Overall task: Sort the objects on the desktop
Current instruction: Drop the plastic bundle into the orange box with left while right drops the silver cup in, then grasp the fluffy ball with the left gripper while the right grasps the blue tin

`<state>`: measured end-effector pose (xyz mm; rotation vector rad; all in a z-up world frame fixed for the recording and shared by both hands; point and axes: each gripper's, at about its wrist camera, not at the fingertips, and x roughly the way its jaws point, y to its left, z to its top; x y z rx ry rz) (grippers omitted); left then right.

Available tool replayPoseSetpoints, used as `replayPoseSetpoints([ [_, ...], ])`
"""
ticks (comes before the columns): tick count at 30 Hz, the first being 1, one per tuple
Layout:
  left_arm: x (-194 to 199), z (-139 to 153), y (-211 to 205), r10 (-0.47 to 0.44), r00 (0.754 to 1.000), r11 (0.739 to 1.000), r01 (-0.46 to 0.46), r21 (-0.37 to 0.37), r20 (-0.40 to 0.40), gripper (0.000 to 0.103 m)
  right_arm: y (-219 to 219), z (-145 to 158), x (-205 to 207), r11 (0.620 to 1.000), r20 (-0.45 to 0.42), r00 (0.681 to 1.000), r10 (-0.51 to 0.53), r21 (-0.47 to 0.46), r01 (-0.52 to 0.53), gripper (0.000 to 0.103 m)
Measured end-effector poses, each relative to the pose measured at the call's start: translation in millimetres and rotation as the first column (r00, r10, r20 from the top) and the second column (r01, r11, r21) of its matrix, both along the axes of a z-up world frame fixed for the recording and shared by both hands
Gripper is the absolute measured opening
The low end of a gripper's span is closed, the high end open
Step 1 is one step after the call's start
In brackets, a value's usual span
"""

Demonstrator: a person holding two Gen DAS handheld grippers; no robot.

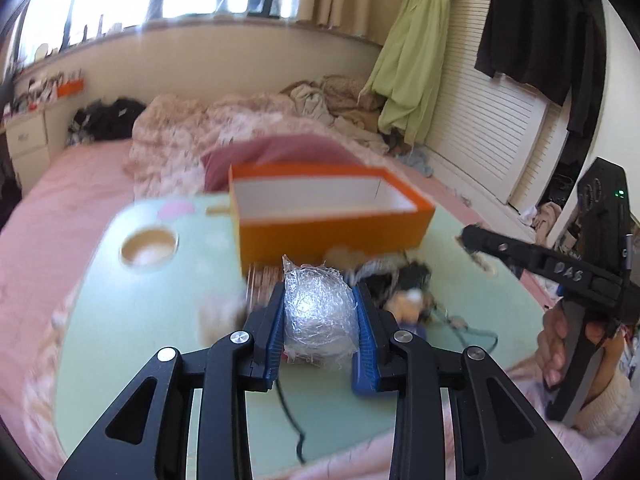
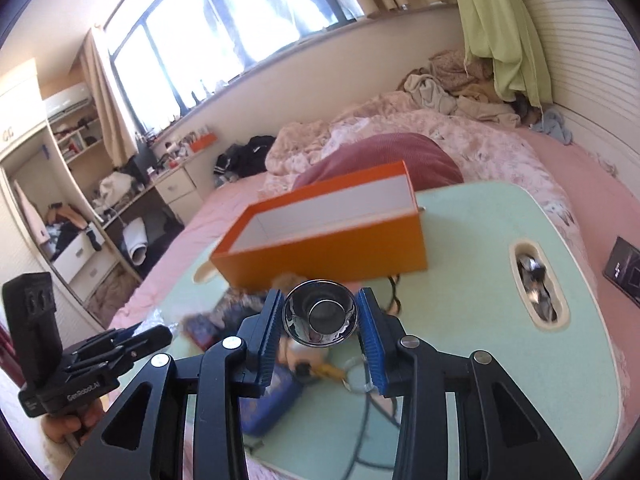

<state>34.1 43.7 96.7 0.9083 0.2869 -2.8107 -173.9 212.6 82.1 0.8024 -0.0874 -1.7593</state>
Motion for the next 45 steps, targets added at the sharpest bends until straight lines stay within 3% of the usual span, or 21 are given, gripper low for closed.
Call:
replayPoseSetpoints([
  [3, -41.8, 23.6, -7.9, -0.006, 1.000, 1.000, 0.006, 0.001, -0.007, 0.033, -38.3, 15.2, -20.7, 0.999, -0.029, 0.999, -0.020, 0.025, 0.021, 0.036],
  [6, -94.8, 28.7, -26.0, 0.040, 0.999, 0.999, -0.040, 0.016, 0.018, 0.034, -76.2, 17.4, -40.8, 0.996, -0.020, 0.999, -0.037, 0.081, 0.038, 0.037],
  [7, -107.6, 24.4, -31.1, 0.050, 0.998, 0.998, -0.051, 0.021, 0.036, 0.038, -91.0, 15.1, -47.7, 0.993, -0.012, 0.999, -0.039, 0.114, 0.040, 0.037],
  [8, -117.8, 19.1, -35.3, 0.066, 0.996, 0.998, -0.067, 0.018, 0.060, 0.052, -100.5, 11.6, -53.0, 0.990, -0.001, 0.999, -0.042, 0.138, 0.042, 0.039],
  [9, -127.4, 12.8, -38.9, 0.100, 0.991, 0.995, -0.101, 0.000, 0.091, 0.063, -107.9, 7.9, -56.3, 0.986, 0.005, 0.999, -0.051, 0.160, 0.050, 0.044],
  [10, -131.1, 5.8, -41.4, 0.142, 0.984, 0.990, -0.141, -0.026, 0.103, 0.064, -111.7, 4.7, -58.0, 0.982, 0.004, 0.998, -0.063, 0.179, 0.061, 0.055],
  [12, -126.5, -0.3, -42.1, 0.159, 0.983, 0.987, -0.157, -0.026, 0.089, 0.064, -106.5, 5.3, -53.7, 0.983, -0.034, 0.995, -0.094, 0.155, 0.098, 0.057],
  [16, -97.5, 2.3, -35.9, 0.119, 0.992, 0.992, -0.120, 0.026, 0.045, 0.069, -80.4, 15.7, -30.1, 0.990, -0.148, 0.983, -0.110, 0.076, 0.122, 0.071],
  [20, -62.3, 12.3, -21.7, 0.107, 0.993, 0.994, -0.108, 0.005, 0.051, 0.075, -52.9, 22.2, -12.4, 0.994, -0.139, 0.988, -0.069, 0.070, 0.080, 0.082],
  [22, -39.3, 8.2, -9.5, 0.075, 0.994, 0.997, -0.074, -0.015, 0.083, 0.083, -34.2, 17.6, -0.3, 0.994, -0.124, 0.990, -0.061, 0.087, 0.072, 0.087],
  [25, -3.6, -16.4, 5.5, 0.051, 0.987, 0.998, -0.046, -0.034, 0.151, 0.083, -14.4, -4.3, 19.2, 0.982, -0.122, 0.992, -0.023, 0.184, 0.045, 0.089],
  [28, 19.6, -49.6, 9.7, 0.096, 0.975, 0.995, -0.094, -0.022, 0.198, 0.083, -2.5, -36.8, 33.1, 0.961, -0.102, 0.995, 0.010, 0.277, 0.019, 0.089],
  [33, 16.6, -84.8, 3.5, 0.162, 0.946, 0.987, -0.153, -0.052, 0.282, 0.088, -13.5, -66.7, 31.4, 0.918, -0.067, 0.997, 0.030, 0.396, -0.001, 0.090],
  [34, 14.7, -85.6, 3.7, 0.164, 0.943, 0.986, -0.150, -0.068, 0.289, 0.098, -15.5, -68.9, 31.3, 0.915, -0.076, 0.997, 0.032, 0.404, 0.001, 0.095],
  [36, 12.3, -87.5, 4.7, 0.165, 0.939, 0.986, -0.145, -0.088, 0.301, 0.103, -18.0, -73.4, 31.7, 0.911, -0.091, 0.995, 0.041, 0.413, 0.000, 0.100],
  [45, 18.8, -85.8, 5.5, 0.157, 0.945, 0.987, -0.137, -0.088, 0.288, 0.103, -4.2, -69.8, 22.5, 0.945, -0.014, 0.999, 0.041, 0.326, -0.034, 0.101],
])
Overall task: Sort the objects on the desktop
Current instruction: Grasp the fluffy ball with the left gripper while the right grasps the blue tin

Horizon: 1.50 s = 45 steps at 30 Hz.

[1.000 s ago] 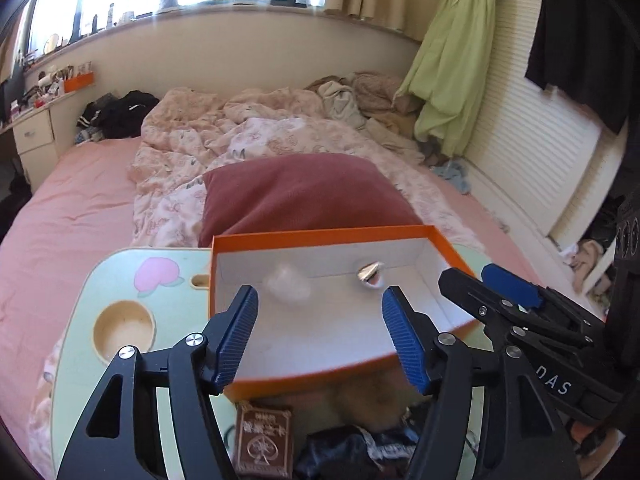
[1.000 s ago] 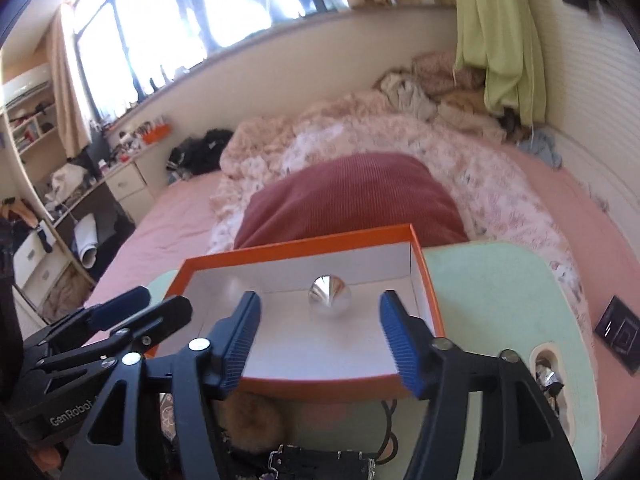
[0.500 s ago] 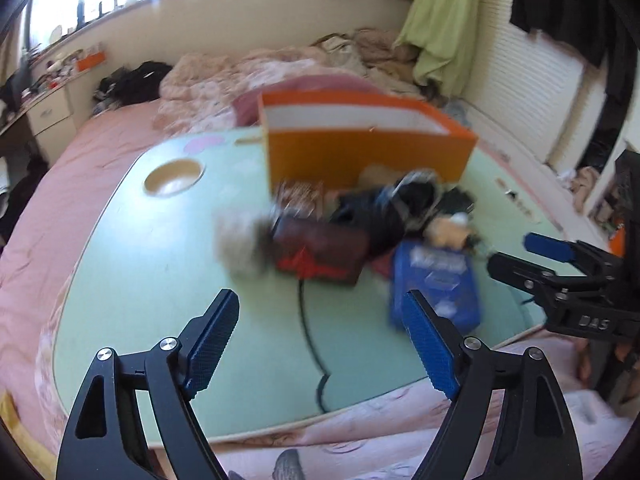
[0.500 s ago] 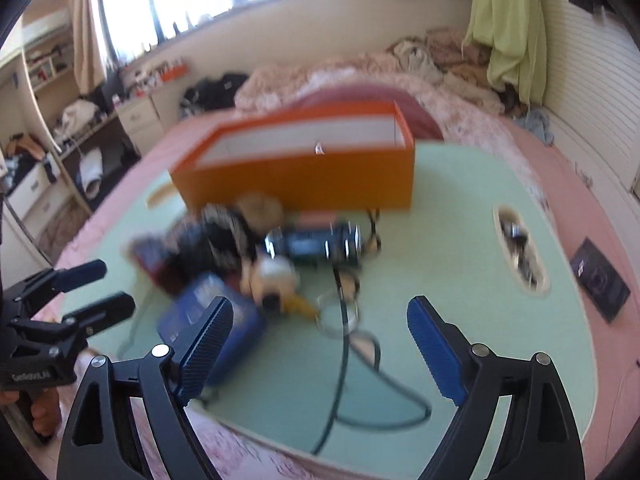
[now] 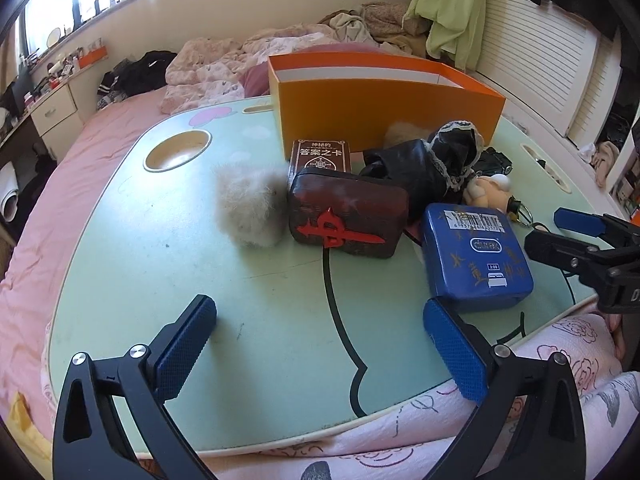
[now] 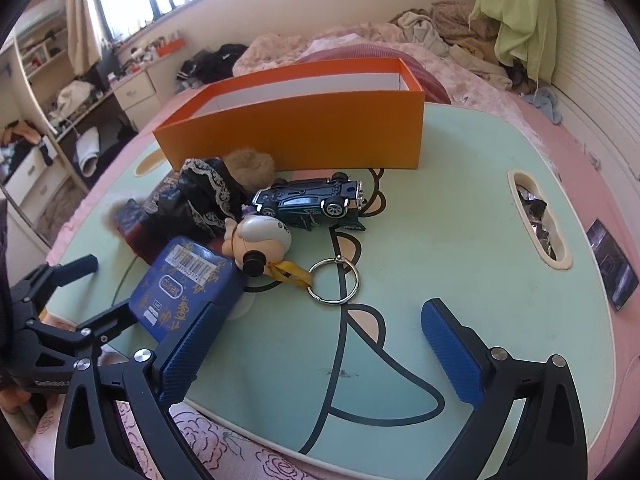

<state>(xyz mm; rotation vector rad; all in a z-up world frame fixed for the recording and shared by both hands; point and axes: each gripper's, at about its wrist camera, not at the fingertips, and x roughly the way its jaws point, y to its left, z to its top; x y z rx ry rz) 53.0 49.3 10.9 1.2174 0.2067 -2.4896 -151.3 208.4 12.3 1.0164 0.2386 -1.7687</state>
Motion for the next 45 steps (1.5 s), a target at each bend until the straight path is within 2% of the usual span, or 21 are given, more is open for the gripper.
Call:
replayPoseSetpoints([
  [4, -0.6, -3.8, -2.9, 0.006, 1.000, 1.000, -0.006, 0.001, 0.000, 0.103, 13.6, 7.7, -3.8, 0.992, 0.084, 0.996, 0.042, -0.125, -0.031, 0.101],
  [6, -0.2, -3.9, -5.4, 0.018, 1.000, 1.000, -0.018, 0.000, 0.000, 0.103, 17.7, 20.6, 6.1, 0.985, 0.046, 0.998, 0.035, -0.171, -0.026, 0.101],
  [8, -1.1, -3.8, -7.7, 0.036, 0.999, 0.999, -0.036, -0.001, 0.000, 0.103, 16.4, 36.6, 27.8, 0.967, -0.046, 0.993, 0.112, -0.226, -0.119, 0.101],
  [10, 2.3, -3.9, -10.9, 0.060, 0.998, 0.998, -0.060, -0.003, -0.001, 0.103, 4.4, 46.5, 53.9, 0.951, -0.162, 0.965, 0.205, -0.201, -0.235, 0.101],
  [12, 4.8, -4.0, -15.0, 0.087, 0.996, 0.996, -0.087, -0.004, -0.003, 0.103, -15.9, 48.3, 78.5, 0.939, -0.275, 0.917, 0.287, -0.109, -0.327, 0.101],
  [14, 10.0, -4.6, -20.9, 0.123, 0.992, 0.992, -0.123, -0.008, -0.008, 0.103, -29.8, 47.3, 88.8, 0.924, -0.311, 0.889, 0.337, -0.074, -0.376, 0.097],
  [19, 30.0, -4.6, -47.5, 0.226, 0.973, 0.973, -0.227, -0.028, -0.046, 0.103, -57.4, 38.4, 72.1, 0.905, -0.209, 0.890, 0.405, -0.049, -0.423, 0.092],
  [22, 39.7, -5.3, -57.2, 0.250, 0.966, 0.967, -0.253, -0.037, -0.065, 0.103, -76.5, 24.0, 64.3, 0.897, -0.177, 0.881, 0.439, 0.040, -0.439, 0.090],
  [24, 43.3, -5.9, -57.4, 0.236, 0.969, 0.970, -0.239, -0.043, -0.075, 0.103, -92.3, 9.7, 61.2, 0.885, -0.213, 0.859, 0.465, 0.143, -0.443, 0.090],
  [26, 43.4, -6.7, -56.7, 0.229, 0.971, 0.972, -0.233, -0.044, -0.075, 0.103, -96.6, 2.6, 47.8, 0.884, -0.128, 0.876, 0.465, 0.112, -0.453, 0.087],
  [28, 41.8, -4.8, -53.7, 0.212, 0.974, 0.976, -0.215, -0.044, -0.077, 0.103, -91.9, 3.0, 45.1, 0.888, -0.130, 0.879, 0.459, 0.086, -0.451, 0.082],
  [31, 42.6, 2.8, -49.2, 0.176, 0.978, 0.984, -0.179, -0.019, -0.115, 0.103, -80.9, 1.0, 57.9, 0.885, -0.168, 0.869, 0.466, 0.073, -0.460, 0.081],
  [34, 34.6, 17.7, -51.9, 0.132, 0.978, 0.991, -0.127, 0.040, -0.164, 0.103, -65.5, 2.5, 75.3, 0.873, -0.213, 0.850, 0.482, 0.029, -0.488, 0.070],
  [35, 30.9, 22.8, -54.9, 0.129, 0.976, 0.991, -0.122, 0.053, -0.176, 0.103, -62.2, 5.0, 78.6, 0.882, -0.252, 0.851, 0.461, 0.023, -0.472, 0.068],
  [37, 21.3, 31.6, -66.0, 0.144, 0.971, 0.988, -0.130, 0.084, -0.190, 0.103, -54.2, 9.4, 78.5, 0.891, -0.276, 0.857, 0.435, -0.010, -0.455, 0.067],
  [38, 16.0, 33.3, -72.9, 0.160, 0.970, 0.984, -0.143, 0.102, -0.181, 0.101, -50.8, 10.4, 77.4, 0.893, -0.277, 0.863, 0.423, -0.032, -0.448, 0.067],
  [41, 4.6, 31.7, -88.2, 0.167, 0.971, 0.973, -0.134, 0.187, -0.173, 0.078, -46.1, 11.1, 70.4, 0.904, -0.253, 0.884, 0.394, -0.070, -0.423, 0.067],
  [42, 0.7, 28.8, -91.8, 0.163, 0.972, 0.968, -0.125, 0.217, -0.170, 0.074, -46.0, 10.7, 68.3, 0.932, -0.254, 0.912, 0.322, -0.084, -0.353, 0.067],
  [43, -4.1, 24.3, -94.0, 0.158, 0.974, 0.966, -0.118, 0.232, -0.161, 0.072, -47.4, 10.2, 66.5, 0.933, -0.246, 0.914, 0.322, -0.082, -0.350, 0.067],
  [44, -9.0, 18.3, -93.6, 0.151, 0.978, 0.967, -0.117, 0.226, -0.142, 0.065, -50.2, 9.0, 66.6, 0.935, -0.240, 0.916, 0.321, -0.071, -0.346, 0.067],
  [45, -16.3, 7.7, -92.2, 0.142, 0.985, 0.971, -0.120, 0.205, -0.097, 0.053, -56.5, 6.1, 62.5, 0.940, -0.232, 0.918, 0.321, -0.045, -0.340, 0.067],
])
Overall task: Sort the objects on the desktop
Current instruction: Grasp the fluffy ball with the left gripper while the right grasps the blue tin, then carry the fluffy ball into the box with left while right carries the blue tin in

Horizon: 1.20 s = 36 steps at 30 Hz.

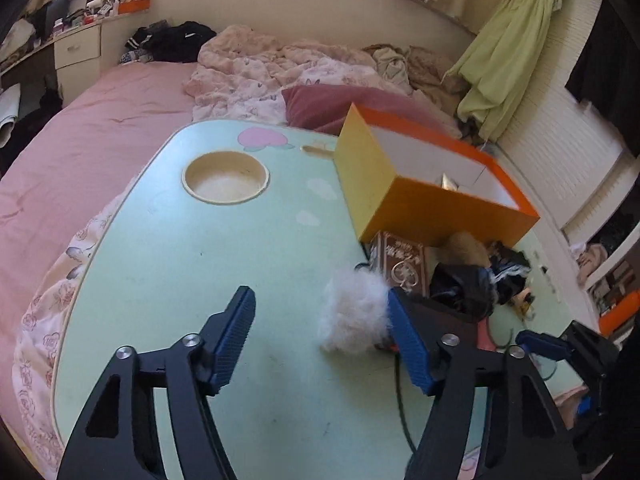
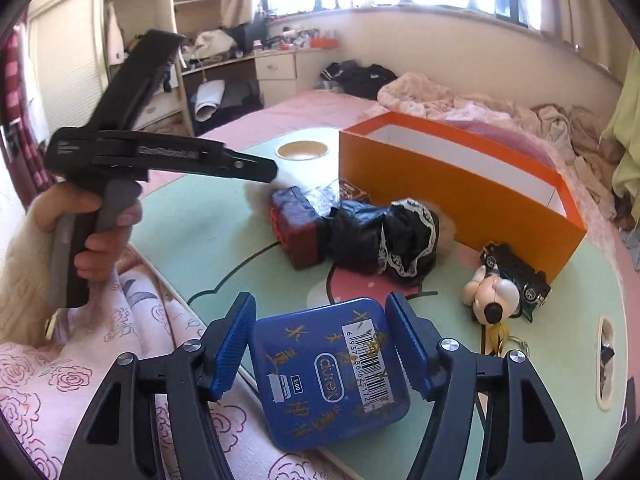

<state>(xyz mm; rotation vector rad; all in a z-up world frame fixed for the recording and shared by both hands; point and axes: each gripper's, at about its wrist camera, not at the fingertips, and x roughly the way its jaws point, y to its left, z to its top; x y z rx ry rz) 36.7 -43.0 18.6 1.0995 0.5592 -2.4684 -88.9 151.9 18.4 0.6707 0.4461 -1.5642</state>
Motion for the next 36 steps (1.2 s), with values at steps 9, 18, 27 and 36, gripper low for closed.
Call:
replayPoseSetpoints([
  [9, 15.5, 1.6, 5.1, 0.021, 0.998, 0.999, -0.024, -0.036, -0.063, 0.025, -13.9, -11.3, -4.7, 0.994, 0.014, 0.997, -0.070, 0.082, 0.068, 0.067],
  [18, 26.5, 69.1, 10.9, -0.007, 0.977, 0.996, -0.012, -0.092, -0.212, 0.025, 16.9, 35.4, -34.5, 0.980, 0.174, 0.980, -0.099, -0.155, 0.126, 0.066],
  [27, -68.7, 88.8, 16.2, -0.091, 0.982, 0.993, 0.077, -0.094, -0.164, 0.025, -7.9, 99.7, -92.1, 0.936, 0.155, 0.956, -0.248, -0.216, 0.277, 0.066],
  [36, -146.2, 54.5, 27.1, -0.130, 0.988, 0.991, 0.132, 0.025, -0.078, 0.051, -47.8, 84.2, -184.8, 0.850, 0.356, 0.814, -0.459, -0.092, 0.519, 0.068],
])
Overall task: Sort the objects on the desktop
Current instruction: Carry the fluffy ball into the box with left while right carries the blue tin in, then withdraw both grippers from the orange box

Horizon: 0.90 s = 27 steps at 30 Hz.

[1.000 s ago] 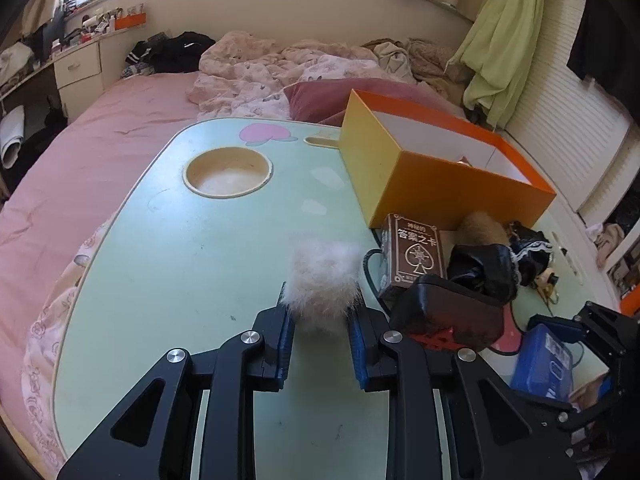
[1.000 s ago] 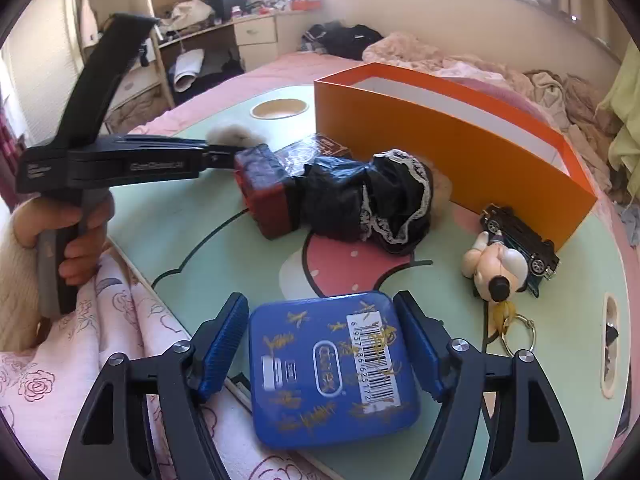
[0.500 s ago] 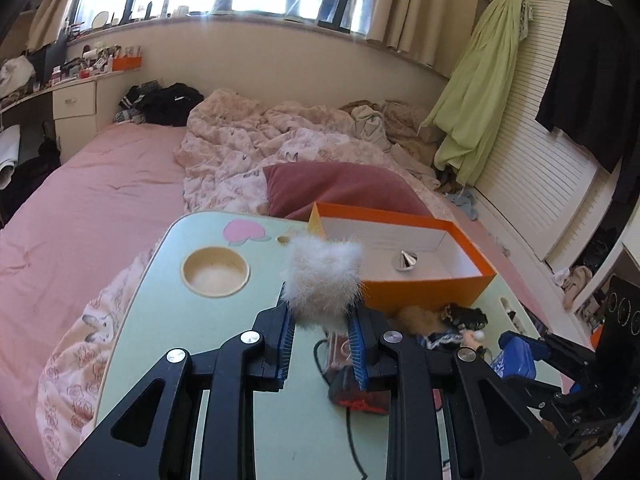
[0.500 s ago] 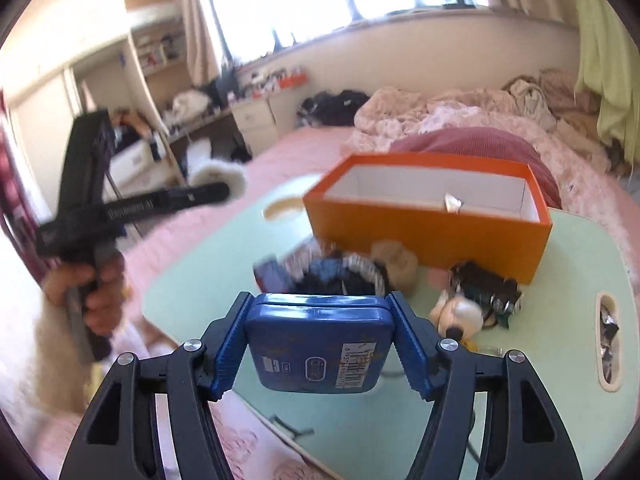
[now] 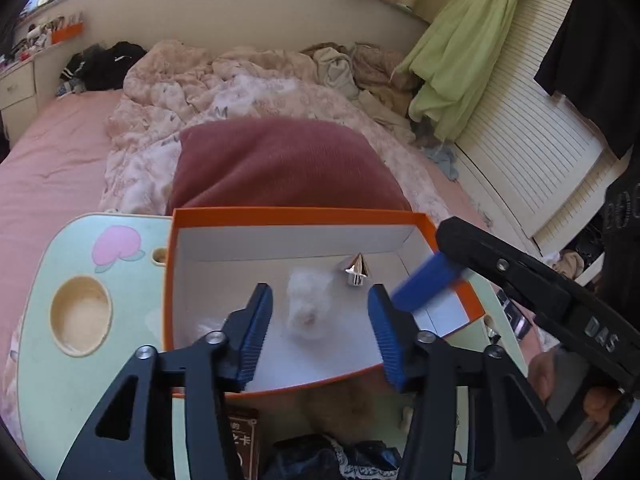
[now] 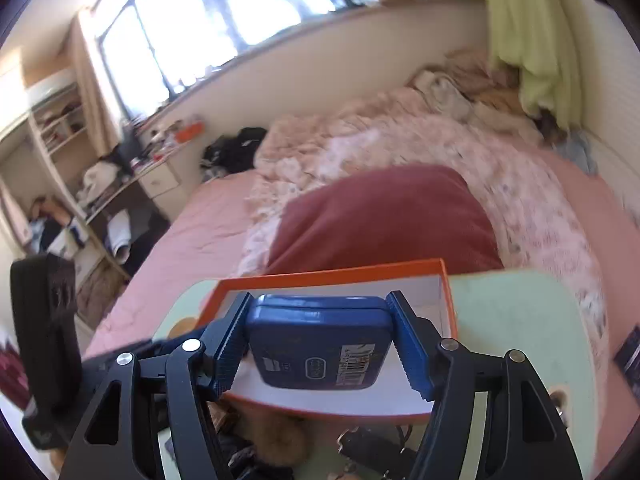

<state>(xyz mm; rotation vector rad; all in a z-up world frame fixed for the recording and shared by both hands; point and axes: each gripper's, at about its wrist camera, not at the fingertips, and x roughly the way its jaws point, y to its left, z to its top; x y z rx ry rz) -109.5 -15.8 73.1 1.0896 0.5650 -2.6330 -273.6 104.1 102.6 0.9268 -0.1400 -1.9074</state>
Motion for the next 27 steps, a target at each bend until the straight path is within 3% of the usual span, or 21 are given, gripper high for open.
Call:
replayPoseSetpoints([
  [4, 30.8, 10.2, -4.5, 0.037, 0.997, 0.999, -0.037, -0.004, -0.066, 0.061, 28.9, -0.2, 5.1, 0.995, 0.042, 0.999, -0.023, -0.098, 0.027, 0.068],
  [8, 76.2, 15.8, -7.3, 0.070, 0.995, 0.997, -0.071, -0.017, -0.065, 0.071, 56.7, 11.4, 38.4, 0.995, -0.027, 1.000, -0.010, -0.102, 0.007, 0.078],
  [12, 121.3, -2.1, 15.8, 0.056, 0.998, 0.993, -0.053, -0.110, 0.023, 0.071, 80.2, -0.7, 92.0, 0.999, -0.077, 0.997, 0.028, -0.025, -0.030, 0.085],
  [15, 150.8, -24.3, 35.8, 0.004, 0.999, 0.994, 0.000, -0.106, 0.039, 0.071, 82.6, -24.7, 121.8, 0.995, -0.076, 0.996, 0.050, 0.091, -0.043, 0.085],
  [19, 158.9, -59.6, 52.3, 0.038, 0.989, 0.986, -0.014, -0.165, 0.141, 0.073, 74.8, -69.9, 145.8, 0.965, -0.049, 0.997, 0.065, 0.259, -0.050, 0.085],
  [20, 159.4, -59.9, 57.2, 0.044, 0.989, 0.978, -0.014, -0.207, 0.141, 0.076, 71.1, -76.2, 145.3, 0.955, -0.039, 0.996, 0.074, 0.289, -0.060, 0.085],
  [22, 156.1, -59.5, 59.9, 0.053, 0.986, 0.975, -0.017, -0.224, 0.156, 0.083, 66.1, -79.5, 144.8, 0.944, -0.046, 0.995, 0.085, 0.322, -0.066, 0.088],
  [24, 154.3, -61.9, 60.9, 0.053, 0.984, 0.971, -0.011, -0.238, 0.171, 0.101, 62.5, -81.8, 144.3, 0.942, -0.038, 0.991, 0.131, 0.316, -0.113, 0.101],
  [27, 156.9, -62.7, 62.4, 0.045, 0.983, 0.973, -0.002, -0.231, 0.181, 0.103, 65.1, -83.6, 145.5, 0.941, -0.049, 0.990, 0.133, 0.321, -0.111, 0.103],
])
